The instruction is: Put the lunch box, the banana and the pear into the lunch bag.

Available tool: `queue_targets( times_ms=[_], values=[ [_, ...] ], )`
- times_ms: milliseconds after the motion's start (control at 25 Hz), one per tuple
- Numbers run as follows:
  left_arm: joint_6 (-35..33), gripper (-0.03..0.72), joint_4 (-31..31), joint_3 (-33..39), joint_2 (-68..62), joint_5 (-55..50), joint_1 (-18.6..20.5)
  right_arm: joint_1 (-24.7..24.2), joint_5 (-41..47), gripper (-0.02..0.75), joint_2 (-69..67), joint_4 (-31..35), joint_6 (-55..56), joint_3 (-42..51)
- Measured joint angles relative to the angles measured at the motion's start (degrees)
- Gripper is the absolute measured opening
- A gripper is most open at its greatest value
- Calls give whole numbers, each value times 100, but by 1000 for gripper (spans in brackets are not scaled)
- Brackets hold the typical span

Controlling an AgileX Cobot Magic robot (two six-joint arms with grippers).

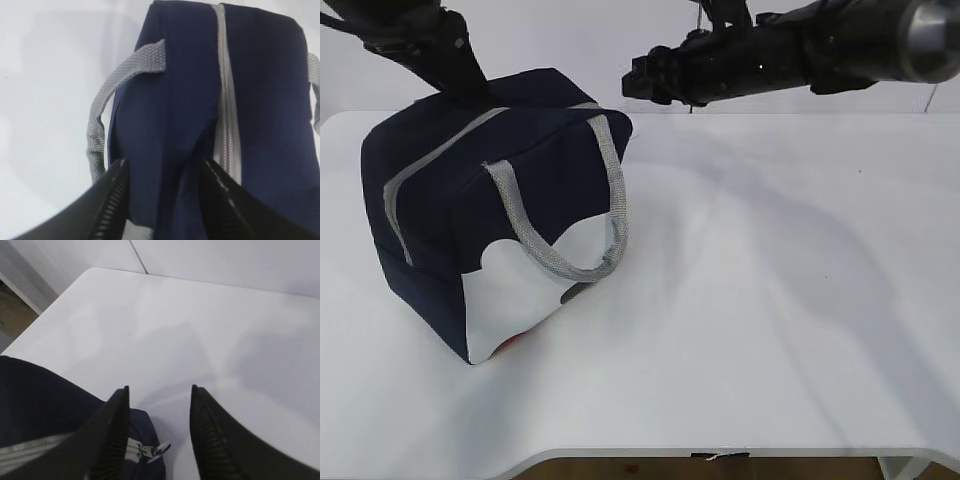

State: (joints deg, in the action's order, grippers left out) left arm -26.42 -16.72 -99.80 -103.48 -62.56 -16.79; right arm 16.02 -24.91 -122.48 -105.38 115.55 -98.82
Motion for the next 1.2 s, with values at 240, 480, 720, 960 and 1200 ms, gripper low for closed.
queue_targets(
  times_ms=[240,480,720,960,1200],
  values=[
    [292,356,0,0,0,-132,106,0,-310,333,325,0,-773,0],
    [484,350,0,0,0,-579,313,-59,-781,333,627,0,-1369,0],
    [621,330,0,0,104,-793,333,-111,-1599,333,891,0,-1922,0],
    [1290,329,310,0,404,-843,333,-204,-2232,333,1122,0,-1973,0],
    [1759,329,414,0,854,-875,333,-444,-2935,333,1345,0,-1859,33]
  ],
)
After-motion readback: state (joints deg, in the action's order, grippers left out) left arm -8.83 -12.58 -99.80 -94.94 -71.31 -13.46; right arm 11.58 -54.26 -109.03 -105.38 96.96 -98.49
